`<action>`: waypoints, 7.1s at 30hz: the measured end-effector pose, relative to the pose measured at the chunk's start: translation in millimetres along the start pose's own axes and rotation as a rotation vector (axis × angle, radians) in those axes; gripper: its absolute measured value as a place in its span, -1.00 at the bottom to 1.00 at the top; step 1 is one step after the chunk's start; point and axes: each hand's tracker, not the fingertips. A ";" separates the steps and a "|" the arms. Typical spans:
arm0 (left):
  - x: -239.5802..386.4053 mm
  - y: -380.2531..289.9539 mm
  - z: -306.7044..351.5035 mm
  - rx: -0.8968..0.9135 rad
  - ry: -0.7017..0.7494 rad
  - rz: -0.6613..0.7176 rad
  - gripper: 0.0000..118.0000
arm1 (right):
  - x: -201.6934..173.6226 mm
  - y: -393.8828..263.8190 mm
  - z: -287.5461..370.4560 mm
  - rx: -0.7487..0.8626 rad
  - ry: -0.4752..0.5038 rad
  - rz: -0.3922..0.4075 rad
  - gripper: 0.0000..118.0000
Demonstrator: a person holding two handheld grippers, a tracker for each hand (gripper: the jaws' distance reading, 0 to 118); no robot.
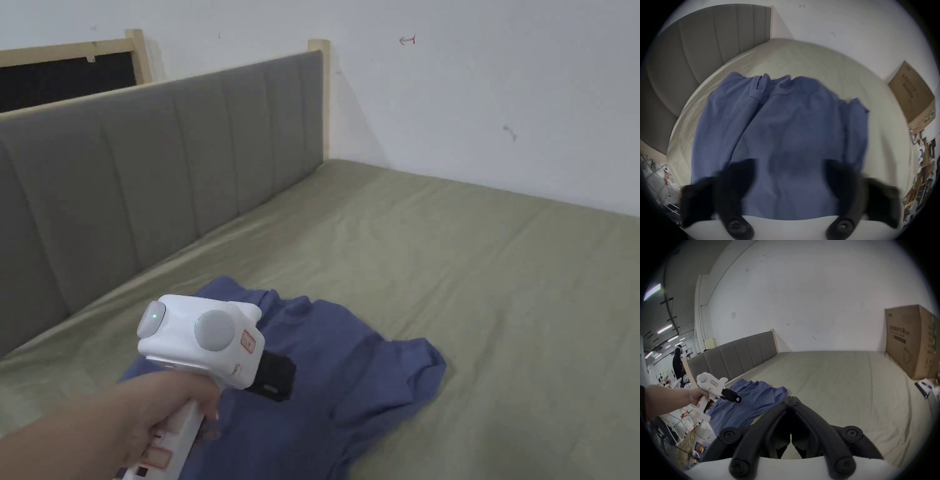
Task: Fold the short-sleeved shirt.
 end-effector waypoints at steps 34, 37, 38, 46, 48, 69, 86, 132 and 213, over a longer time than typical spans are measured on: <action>16.0 7.5 122.6 0.014 -0.095 0.010 -1.00 | 18.0 27.4 86.3 0.081 -0.008 -0.066 -1.00; 26.7 18.6 193.4 0.095 -0.047 -0.112 -1.00 | 23.7 33.3 113.4 0.139 -0.022 -0.065 -1.00; 31.2 21.8 219.2 0.129 -0.057 -0.104 -1.00 | 25.8 34.2 122.0 0.150 -0.031 -0.065 -1.00; 127.4 46.9 398.5 0.452 -0.255 -0.187 -1.00 | 43.7 35.1 186.5 0.213 -0.068 -0.113 -1.00; 164.4 46.0 427.0 0.484 -0.301 -0.259 -1.00 | 49.0 36.0 201.0 0.233 -0.085 -0.110 -1.00; 472.8 -44.3 181.0 0.099 -0.597 -0.520 -1.00 | 138.1 8.7 265.7 0.213 -0.327 -0.108 -1.00; 472.3 -89.1 62.3 -0.091 -0.651 -0.343 0.99 | 163.0 -18.3 211.8 0.023 -0.332 -0.185 -1.00; 312.6 2.6 109.3 -0.131 -0.355 -0.292 -1.00 | 121.3 -22.8 216.2 0.243 -0.435 -0.056 -1.00; 322.2 186.4 397.5 0.809 -0.378 -0.102 -0.95 | 241.4 431.5 128.3 0.148 -0.646 0.259 -0.88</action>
